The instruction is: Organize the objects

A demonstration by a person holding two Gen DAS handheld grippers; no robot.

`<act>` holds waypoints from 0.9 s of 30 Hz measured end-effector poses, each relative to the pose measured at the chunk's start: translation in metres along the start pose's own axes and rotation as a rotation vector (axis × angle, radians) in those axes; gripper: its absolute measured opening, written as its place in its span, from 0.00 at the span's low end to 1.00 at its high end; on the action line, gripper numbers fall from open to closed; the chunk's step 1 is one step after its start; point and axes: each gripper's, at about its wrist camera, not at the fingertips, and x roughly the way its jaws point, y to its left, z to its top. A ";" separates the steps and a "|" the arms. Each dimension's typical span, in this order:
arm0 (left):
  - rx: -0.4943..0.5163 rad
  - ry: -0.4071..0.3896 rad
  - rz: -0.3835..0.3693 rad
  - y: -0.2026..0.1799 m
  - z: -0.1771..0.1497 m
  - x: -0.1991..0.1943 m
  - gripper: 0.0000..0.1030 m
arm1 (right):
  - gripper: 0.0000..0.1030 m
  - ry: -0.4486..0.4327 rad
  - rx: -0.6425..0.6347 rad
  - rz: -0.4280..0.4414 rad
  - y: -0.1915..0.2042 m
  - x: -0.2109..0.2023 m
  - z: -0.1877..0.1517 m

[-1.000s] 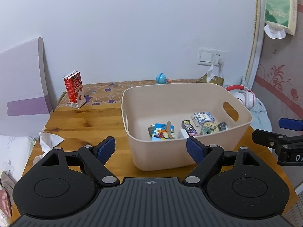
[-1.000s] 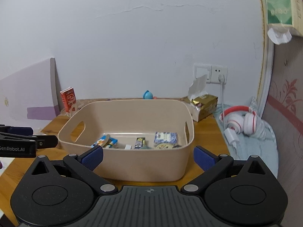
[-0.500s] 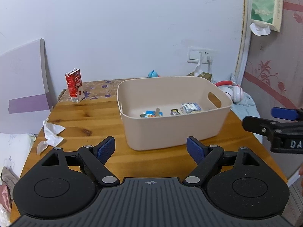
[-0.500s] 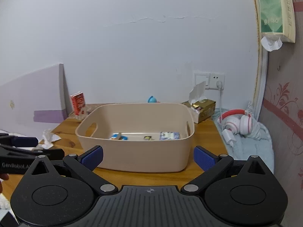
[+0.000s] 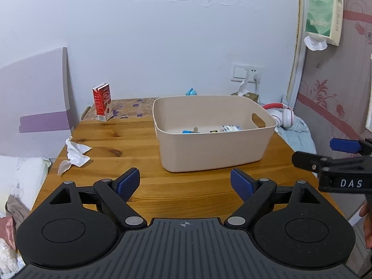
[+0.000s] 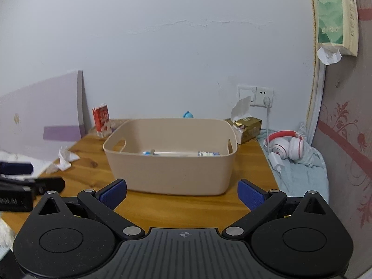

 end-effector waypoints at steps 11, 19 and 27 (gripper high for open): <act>-0.033 0.049 -0.037 -0.002 -0.003 -0.016 0.85 | 1.00 0.022 0.007 -0.004 0.000 -0.018 -0.008; -0.019 0.015 -0.016 -0.008 0.004 -0.030 0.85 | 1.00 0.025 0.009 -0.009 0.002 -0.026 -0.009; -0.004 0.025 0.000 -0.008 0.007 -0.034 0.85 | 1.00 0.028 0.026 -0.014 -0.003 -0.028 -0.009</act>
